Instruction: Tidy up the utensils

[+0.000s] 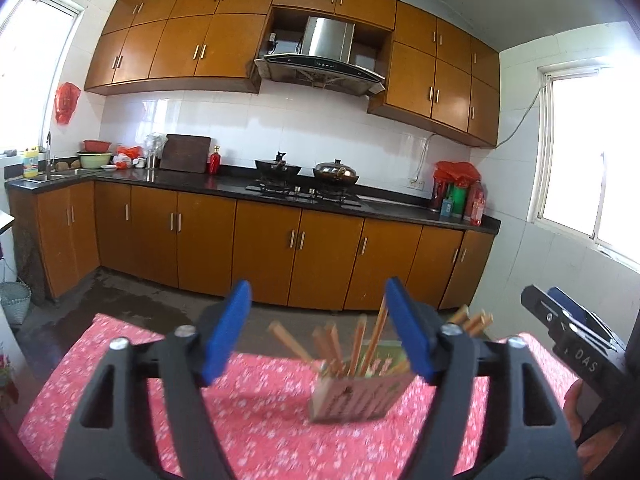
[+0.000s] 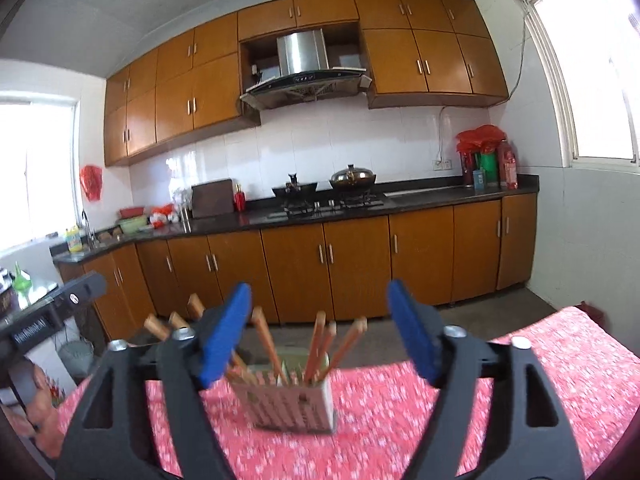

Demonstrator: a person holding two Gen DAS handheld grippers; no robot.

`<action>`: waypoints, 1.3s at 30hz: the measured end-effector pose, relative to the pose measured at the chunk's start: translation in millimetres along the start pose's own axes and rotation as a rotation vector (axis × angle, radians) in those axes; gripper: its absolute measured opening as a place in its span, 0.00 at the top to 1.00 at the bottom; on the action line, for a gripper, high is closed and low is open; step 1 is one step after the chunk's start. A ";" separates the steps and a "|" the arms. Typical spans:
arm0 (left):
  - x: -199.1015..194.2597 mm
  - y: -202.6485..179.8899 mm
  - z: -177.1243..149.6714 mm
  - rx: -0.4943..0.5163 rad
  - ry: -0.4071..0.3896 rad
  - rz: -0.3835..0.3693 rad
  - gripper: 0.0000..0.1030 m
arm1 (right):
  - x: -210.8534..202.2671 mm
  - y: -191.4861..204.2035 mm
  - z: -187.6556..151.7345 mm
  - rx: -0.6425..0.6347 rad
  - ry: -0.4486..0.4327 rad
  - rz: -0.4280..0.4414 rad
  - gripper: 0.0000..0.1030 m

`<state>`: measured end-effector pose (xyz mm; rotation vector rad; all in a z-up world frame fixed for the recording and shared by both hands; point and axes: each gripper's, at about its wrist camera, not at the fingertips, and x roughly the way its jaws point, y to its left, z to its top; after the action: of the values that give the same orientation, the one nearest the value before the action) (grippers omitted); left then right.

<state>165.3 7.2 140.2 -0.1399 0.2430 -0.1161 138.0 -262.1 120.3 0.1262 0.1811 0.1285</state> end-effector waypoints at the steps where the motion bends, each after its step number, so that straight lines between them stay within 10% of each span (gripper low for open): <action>1: -10.1 2.7 -5.7 0.010 0.007 0.010 0.23 | -7.9 3.1 -6.9 -0.012 0.012 0.001 0.20; 7: -60.8 8.5 -50.5 0.097 0.025 0.090 0.09 | -43.9 15.5 -42.8 -0.045 0.026 -0.049 0.02; 21: -105.3 0.4 -142.2 0.135 0.095 0.117 0.04 | -95.7 40.3 -111.1 -0.127 0.075 -0.068 0.02; 39: -112.0 -0.5 -169.8 0.140 0.129 0.147 0.04 | -99.0 23.9 -150.7 -0.039 0.196 -0.128 0.02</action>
<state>15.3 0.4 3.0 0.0253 0.3722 0.0041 10.4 -235.2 -6.5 0.0631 0.3816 0.0169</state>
